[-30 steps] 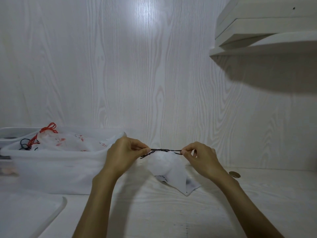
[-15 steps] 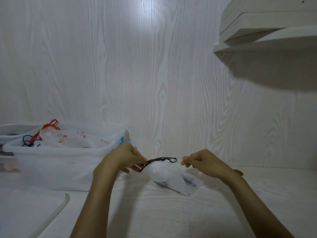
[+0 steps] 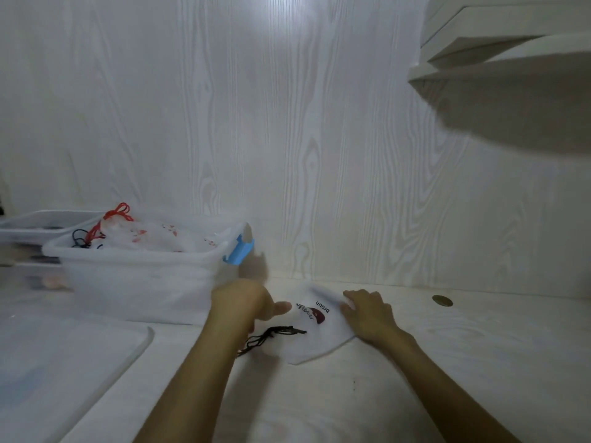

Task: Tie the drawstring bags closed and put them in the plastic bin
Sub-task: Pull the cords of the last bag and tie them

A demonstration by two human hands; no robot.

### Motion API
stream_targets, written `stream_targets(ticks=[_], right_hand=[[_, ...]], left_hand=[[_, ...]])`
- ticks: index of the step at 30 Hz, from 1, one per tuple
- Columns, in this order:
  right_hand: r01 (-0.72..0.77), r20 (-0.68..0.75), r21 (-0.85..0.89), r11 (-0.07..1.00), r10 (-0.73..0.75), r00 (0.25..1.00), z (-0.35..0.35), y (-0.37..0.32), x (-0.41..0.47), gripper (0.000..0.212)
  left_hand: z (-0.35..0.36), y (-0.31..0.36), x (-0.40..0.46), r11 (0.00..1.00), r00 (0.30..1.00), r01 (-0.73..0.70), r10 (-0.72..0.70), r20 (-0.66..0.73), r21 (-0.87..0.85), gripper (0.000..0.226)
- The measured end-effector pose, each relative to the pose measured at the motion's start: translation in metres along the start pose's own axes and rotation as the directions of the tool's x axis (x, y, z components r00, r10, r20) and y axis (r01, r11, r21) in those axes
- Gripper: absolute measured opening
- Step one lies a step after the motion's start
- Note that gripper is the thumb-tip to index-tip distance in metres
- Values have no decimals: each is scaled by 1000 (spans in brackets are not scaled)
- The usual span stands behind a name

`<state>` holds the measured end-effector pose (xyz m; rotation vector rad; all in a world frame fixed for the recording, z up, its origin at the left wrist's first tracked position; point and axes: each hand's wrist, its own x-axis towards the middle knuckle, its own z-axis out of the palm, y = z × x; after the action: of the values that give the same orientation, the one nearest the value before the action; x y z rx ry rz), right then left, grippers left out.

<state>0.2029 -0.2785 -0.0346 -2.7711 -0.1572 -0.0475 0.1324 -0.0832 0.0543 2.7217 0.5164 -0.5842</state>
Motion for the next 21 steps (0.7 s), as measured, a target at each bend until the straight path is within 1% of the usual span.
stream_targets(ticks=[2,4,5,7,8,10,11,12,13,14,15,16,17,19,20,21], right_hand=[[14,-80,-10,1000,-15,997,4,-1,-8,40],[10,-140,29,1000,-6,990,3,-3,-23,33],[-4,-142,60,998,12,990,2,-3,-28,31],[-69,-77,201,977,86,993,-6,-3,-42,33],[-131,-14,305,943,142,990,-11,-4,-46,40],[-232,124,477,848,197,973,-22,-4,-58,56],[-257,181,541,801,187,966,-27,-5,-63,55],[-266,222,585,766,164,961,-32,-6,-69,42],[-258,242,601,757,135,961,-37,-10,-76,23],[-233,244,617,751,100,965,-41,-14,-82,14],[-194,209,658,728,70,975,-44,-21,-87,17],[-168,169,709,685,66,983,-45,-26,-87,13],[-139,125,757,639,67,990,-50,-36,-88,4],[-85,54,839,537,74,996,-59,-58,-83,21],[-50,22,860,507,62,998,-68,-77,-76,26],[-16,-10,866,500,49,999,-75,-93,-69,25]], left_hand=[[12,1,-3,999,998,-2,-1,65,50,72],[25,-4,-6,998,991,-3,-5,132,60,65],[29,-8,-6,999,993,-14,8,121,47,58],[35,-19,-8,997,995,-77,79,62,-31,46],[35,-25,-10,988,992,-121,125,30,-98,42],[32,-39,-18,950,974,-224,213,-74,-218,30],[28,-44,-22,924,959,-276,245,-144,-264,25],[24,-50,-27,894,940,-325,269,-211,-310,22],[19,-57,-32,854,917,-376,288,-276,-359,20],[13,-63,-37,812,894,-422,297,-336,-404,19],[5,-69,-40,773,872,-457,289,-396,-440,20],[-2,-77,-44,738,848,-485,265,-458,-470,23],[-12,-87,-46,701,821,-512,229,-523,-496,27],[-33,-105,-50,615,764,-565,139,-630,-550,37],[-50,-117,-52,568,737,-588,84,-671,-576,42],[-65,-127,-51,526,723,-600,35,-690,-603,45]])
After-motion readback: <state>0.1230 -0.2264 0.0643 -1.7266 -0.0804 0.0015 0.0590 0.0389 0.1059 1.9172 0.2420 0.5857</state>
